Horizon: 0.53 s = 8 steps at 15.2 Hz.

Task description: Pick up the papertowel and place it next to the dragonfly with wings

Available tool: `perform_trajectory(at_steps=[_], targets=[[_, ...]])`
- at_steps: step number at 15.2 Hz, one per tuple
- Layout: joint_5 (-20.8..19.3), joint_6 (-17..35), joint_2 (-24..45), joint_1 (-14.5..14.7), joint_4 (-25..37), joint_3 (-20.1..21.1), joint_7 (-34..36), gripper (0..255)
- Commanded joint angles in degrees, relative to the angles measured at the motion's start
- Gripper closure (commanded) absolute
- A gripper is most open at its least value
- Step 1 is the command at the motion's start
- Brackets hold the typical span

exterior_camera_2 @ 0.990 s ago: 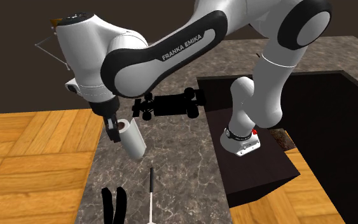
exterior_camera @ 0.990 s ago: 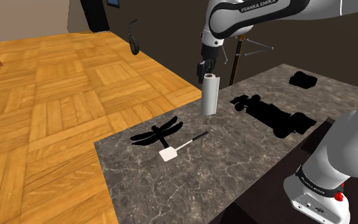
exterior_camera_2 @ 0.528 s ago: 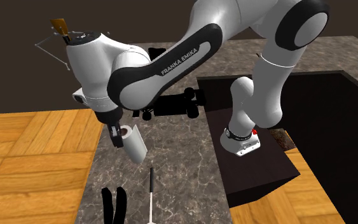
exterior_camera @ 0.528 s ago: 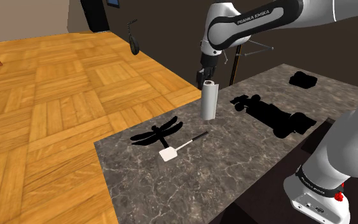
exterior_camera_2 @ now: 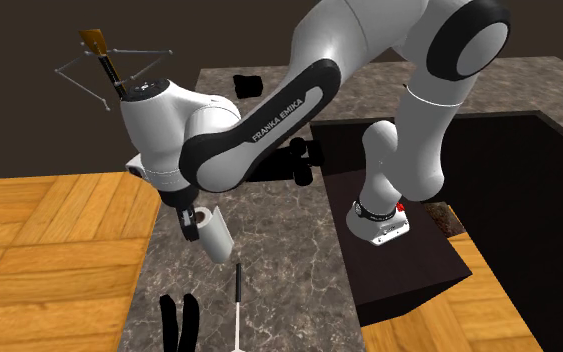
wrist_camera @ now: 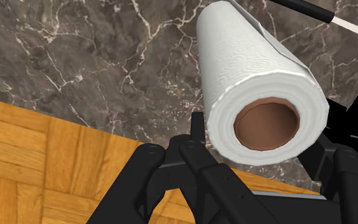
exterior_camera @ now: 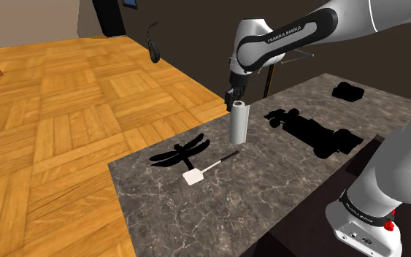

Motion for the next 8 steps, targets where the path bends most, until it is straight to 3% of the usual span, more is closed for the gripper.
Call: perform_trajectory(at_steps=[1, 7, 8], targets=[[0.1, 0.9, 0.3, 0.0, -0.6, 0.0, -0.2, 255], [0.1, 0.9, 0.3, 0.0, -0.6, 0.0, -0.2, 255], [0.1, 0.9, 0.3, 0.0, -0.6, 0.0, -0.2, 0]])
